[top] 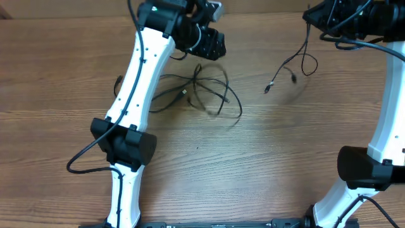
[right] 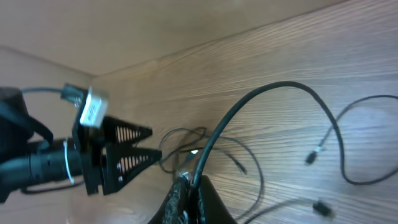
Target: Untangle cables
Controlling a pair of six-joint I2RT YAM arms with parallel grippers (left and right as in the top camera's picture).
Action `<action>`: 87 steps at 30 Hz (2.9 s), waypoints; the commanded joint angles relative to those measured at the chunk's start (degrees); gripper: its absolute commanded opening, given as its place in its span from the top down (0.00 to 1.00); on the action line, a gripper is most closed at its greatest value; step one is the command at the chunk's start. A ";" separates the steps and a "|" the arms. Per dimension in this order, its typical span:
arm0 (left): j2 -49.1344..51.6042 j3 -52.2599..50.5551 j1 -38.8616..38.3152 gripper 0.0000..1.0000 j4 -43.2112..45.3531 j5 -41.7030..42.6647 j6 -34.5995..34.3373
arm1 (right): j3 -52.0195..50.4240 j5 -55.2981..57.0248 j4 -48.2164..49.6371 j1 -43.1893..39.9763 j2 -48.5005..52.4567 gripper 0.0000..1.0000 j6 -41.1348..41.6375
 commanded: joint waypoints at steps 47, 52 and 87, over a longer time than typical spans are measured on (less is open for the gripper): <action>-3.23 0.24 4.70 0.05 19.65 57.20 21.53 | 0.15 -34.49 63.69 5.97 -11.45 0.96 42.49; -3.19 0.22 2.95 0.05 20.85 58.27 21.57 | 0.15 -33.53 68.00 5.97 -11.45 0.96 45.70; -2.73 0.20 -2.01 0.14 23.78 60.24 21.07 | 0.15 -30.84 68.96 4.04 -10.86 0.96 46.51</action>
